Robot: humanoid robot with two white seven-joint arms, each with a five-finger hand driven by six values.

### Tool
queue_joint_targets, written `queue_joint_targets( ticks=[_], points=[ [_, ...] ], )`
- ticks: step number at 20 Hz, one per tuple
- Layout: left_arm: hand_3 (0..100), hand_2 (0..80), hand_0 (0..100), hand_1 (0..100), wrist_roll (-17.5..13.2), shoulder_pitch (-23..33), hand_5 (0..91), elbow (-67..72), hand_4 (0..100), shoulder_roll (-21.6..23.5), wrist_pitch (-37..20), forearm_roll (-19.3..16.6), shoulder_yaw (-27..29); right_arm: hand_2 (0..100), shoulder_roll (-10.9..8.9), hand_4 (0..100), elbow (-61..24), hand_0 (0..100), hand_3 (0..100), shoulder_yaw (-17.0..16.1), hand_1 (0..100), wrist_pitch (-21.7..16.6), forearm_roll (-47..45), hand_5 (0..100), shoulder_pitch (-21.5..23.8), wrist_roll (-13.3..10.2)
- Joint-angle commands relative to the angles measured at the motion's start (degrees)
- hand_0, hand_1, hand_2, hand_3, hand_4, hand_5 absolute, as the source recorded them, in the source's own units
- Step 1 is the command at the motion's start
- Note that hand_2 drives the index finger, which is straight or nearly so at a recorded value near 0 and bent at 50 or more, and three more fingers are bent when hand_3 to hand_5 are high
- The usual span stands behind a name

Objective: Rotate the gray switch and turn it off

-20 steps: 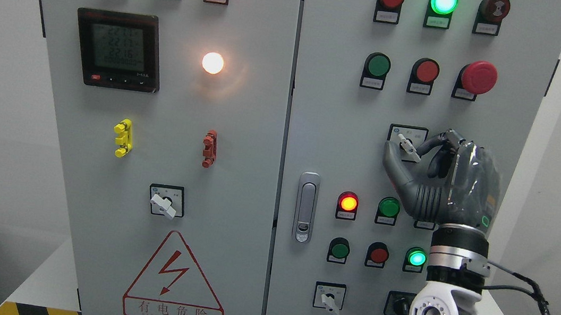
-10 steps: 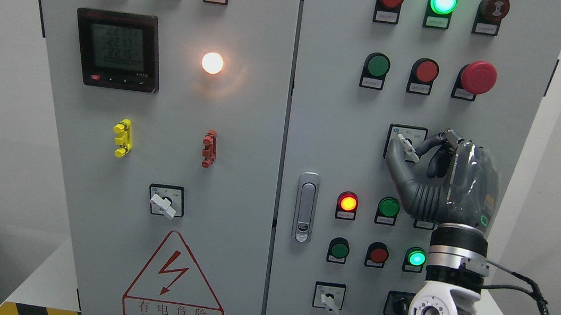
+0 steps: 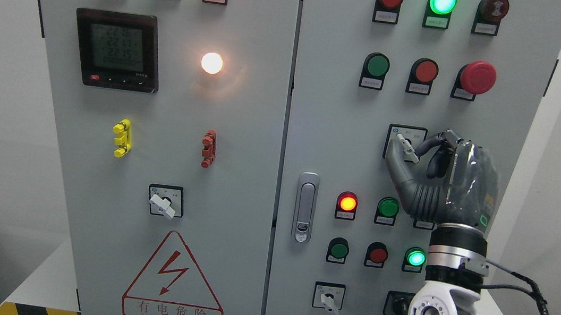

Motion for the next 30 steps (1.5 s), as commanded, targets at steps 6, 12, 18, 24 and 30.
queue_joint_targets(
  ticks=[6, 12, 18, 24, 30],
  points=[
    [0, 0.0, 12, 39, -0.02, -0.53, 0.0, -1.49, 0, 0.0, 0.1, 1.14, 0.44, 72, 0.0, 99, 0.01, 40, 100, 0.13, 44, 0.01, -0.03, 100, -0.01, 0.06],
    [0, 0.0, 12, 39, -0.02, -0.53, 0.0, -1.49, 0, 0.0, 0.02, 1.05, 0.44, 72, 0.0, 100, 0.01, 41, 100, 0.22, 45, 0.01, -0.03, 100, -0.01, 0.06],
    [0, 0.0, 12, 39, -0.02, -0.53, 0.0, -1.49, 0, 0.0, 0.02, 1.14, 0.44, 72, 0.0, 100, 0.01, 47, 100, 0.22, 44, 0.01, -0.12, 100, -0.01, 0.06],
    [0, 0.0, 12, 39, -0.02, -0.53, 0.0, -1.49, 0, 0.0, 0.02, 1.14, 0.44, 72, 0.0, 100, 0.01, 51, 100, 0.22, 43, 0.01, -0.12, 100, -0.01, 0.06],
    [0, 0.0, 12, 39, -0.02, -0.53, 0.0, -1.49, 0, 0.0, 0.1, 1.14, 0.44, 73, 0.0, 100, 0.01, 52, 100, 0.22, 42, 0.01, -0.12, 100, -0.01, 0.06]
  ],
)
